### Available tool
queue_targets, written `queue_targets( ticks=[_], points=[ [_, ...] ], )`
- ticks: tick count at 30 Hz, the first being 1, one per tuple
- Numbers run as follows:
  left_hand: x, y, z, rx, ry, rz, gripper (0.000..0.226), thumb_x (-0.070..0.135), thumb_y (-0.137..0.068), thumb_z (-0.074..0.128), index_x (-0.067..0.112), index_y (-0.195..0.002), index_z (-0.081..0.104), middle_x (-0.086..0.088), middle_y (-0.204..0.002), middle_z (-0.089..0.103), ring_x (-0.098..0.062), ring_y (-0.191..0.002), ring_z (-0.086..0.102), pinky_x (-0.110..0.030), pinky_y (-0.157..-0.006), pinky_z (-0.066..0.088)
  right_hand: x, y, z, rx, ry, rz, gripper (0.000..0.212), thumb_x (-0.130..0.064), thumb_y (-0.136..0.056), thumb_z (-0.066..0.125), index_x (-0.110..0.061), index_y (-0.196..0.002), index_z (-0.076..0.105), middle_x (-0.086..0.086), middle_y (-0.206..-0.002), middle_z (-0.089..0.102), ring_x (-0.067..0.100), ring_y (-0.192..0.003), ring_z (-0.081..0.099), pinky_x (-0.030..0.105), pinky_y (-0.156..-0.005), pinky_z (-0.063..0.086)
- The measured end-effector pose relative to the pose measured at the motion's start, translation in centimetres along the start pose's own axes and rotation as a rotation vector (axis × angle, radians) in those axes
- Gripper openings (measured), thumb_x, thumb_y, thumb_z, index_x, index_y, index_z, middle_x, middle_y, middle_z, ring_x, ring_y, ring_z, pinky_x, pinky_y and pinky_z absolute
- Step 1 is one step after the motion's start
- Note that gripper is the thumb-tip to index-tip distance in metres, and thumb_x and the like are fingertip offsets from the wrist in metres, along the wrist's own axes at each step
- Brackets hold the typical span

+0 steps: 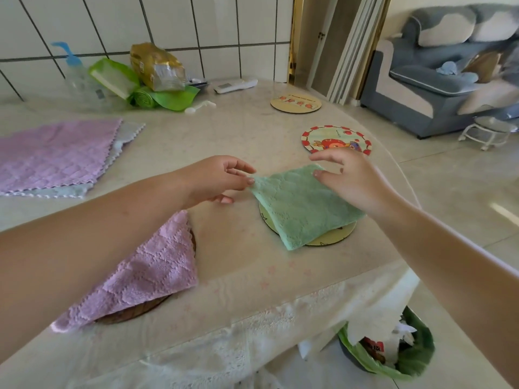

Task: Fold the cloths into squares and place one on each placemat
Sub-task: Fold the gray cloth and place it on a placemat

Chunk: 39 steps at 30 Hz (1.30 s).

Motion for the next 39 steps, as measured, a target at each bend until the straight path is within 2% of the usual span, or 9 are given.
queue_targets(
  ticks=[5,14,17,21,24,27,31,35,39],
  points=[
    [-0.7,1.9,-3.4,0.031,0.132,-0.004,0.028,0.018,-0.087,0.062,0.017,-0.116,0.059,-0.003,-0.115,0.061,-0.011,-0.1,0.062,-0.033,-0.086,0.052,-5.0,-1.0,2.4,-0.065,-0.066,-0.071,0.03,-0.03,-0.086,0.062,-0.034,-0.116,0.061,-0.012,-0.13,0.054,0.002,-0.124,0.044,0.024,-0.097,0.031],
    [-6.6,7.3,-14.4,0.255,0.194,-0.062,0.018,0.017,-0.088,0.061,0.021,-0.106,0.06,-0.003,-0.11,0.064,-0.011,-0.095,0.063,-0.033,-0.087,0.049,-15.3,-6.1,12.3,-0.233,-0.12,-0.234,0.025,-0.023,-0.082,0.067,-0.028,-0.107,0.065,-0.011,-0.106,0.062,0.004,-0.114,0.054,0.022,-0.089,0.038],
    [-9.7,9.5,-19.1,0.333,0.169,-0.093,0.017,0.011,-0.089,0.059,0.02,-0.104,0.059,0.0,-0.103,0.064,-0.011,-0.089,0.061,-0.03,-0.081,0.048,-19.5,-7.5,16.7,-0.334,-0.101,-0.311,0.025,-0.024,-0.082,0.066,-0.027,-0.107,0.066,-0.006,-0.112,0.065,0.004,-0.113,0.055,0.026,-0.094,0.041],
    [-13.7,11.4,-25.5,0.482,-0.055,-0.143,0.02,0.017,-0.088,0.062,0.023,-0.107,0.061,0.005,-0.098,0.064,-0.008,-0.088,0.06,-0.027,-0.079,0.049,-24.9,-9.4,23.1,-0.439,-0.029,-0.385,0.031,-0.02,-0.082,0.064,-0.024,-0.113,0.066,0.002,-0.12,0.064,0.011,-0.113,0.057,0.025,-0.093,0.042],
    [-16.5,11.6,-29.7,0.612,-0.38,-0.093,0.02,0.014,-0.086,0.063,0.018,-0.106,0.065,0.001,-0.098,0.066,-0.01,-0.084,0.06,-0.025,-0.077,0.048,-27.6,-10.6,27.6,-0.484,0.11,-0.421,0.035,-0.025,-0.081,0.067,-0.02,-0.115,0.065,0.004,-0.118,0.065,0.016,-0.11,0.059,0.023,-0.085,0.041],
    [-18.6,11.1,-31.9,0.572,-0.644,-0.02,0.022,0.013,-0.084,0.063,0.012,-0.106,0.069,-0.005,-0.103,0.07,-0.021,-0.094,0.065,-0.03,-0.087,0.049,-28.6,-11.2,30.8,-0.492,0.263,-0.479,0.029,-0.028,-0.081,0.067,-0.017,-0.108,0.068,0.005,-0.11,0.068,0.022,-0.106,0.061,0.029,-0.086,0.047],
    [-19.3,10.5,-32.8,0.515,-0.834,0.058,0.027,0.022,-0.084,0.064,0.018,-0.11,0.067,-0.003,-0.109,0.066,-0.022,-0.103,0.06,-0.03,-0.086,0.045,-29.3,-11.5,32.2,-0.39,0.425,-0.637,0.031,-0.031,-0.085,0.062,-0.018,-0.113,0.065,0.006,-0.111,0.061,0.023,-0.11,0.055,0.029,-0.083,0.041],
    [-19.1,10.3,-33.0,0.54,-0.948,0.101,0.027,0.024,-0.083,0.06,0.028,-0.109,0.066,0.003,-0.109,0.065,-0.02,-0.104,0.06,-0.032,-0.083,0.048,-29.9,-11.5,32.6,-0.258,0.602,-0.78,0.023,-0.027,-0.088,0.051,-0.013,-0.101,0.064,0.009,-0.101,0.061,0.032,-0.1,0.058,0.034,-0.07,0.041],
    [-19.3,10.0,-33.4,0.616,-1.0,0.085,0.038,0.016,-0.084,0.052,0.03,-0.12,0.058,0.003,-0.116,0.061,-0.023,-0.111,0.056,-0.036,-0.089,0.046,-30.7,-12.8,32.2,-0.188,0.566,-0.726,0.021,-0.017,-0.084,0.049,-0.015,-0.102,0.06,0.011,-0.101,0.066,0.035,-0.094,0.06,0.033,-0.064,0.036]
  ],
)
Point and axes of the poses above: each hand's wrist, its own y-axis away from the middle knuckle, its own z-axis out of the palm, x = y × z, the point moved 3 cm from there along -y, towards the middle knuckle
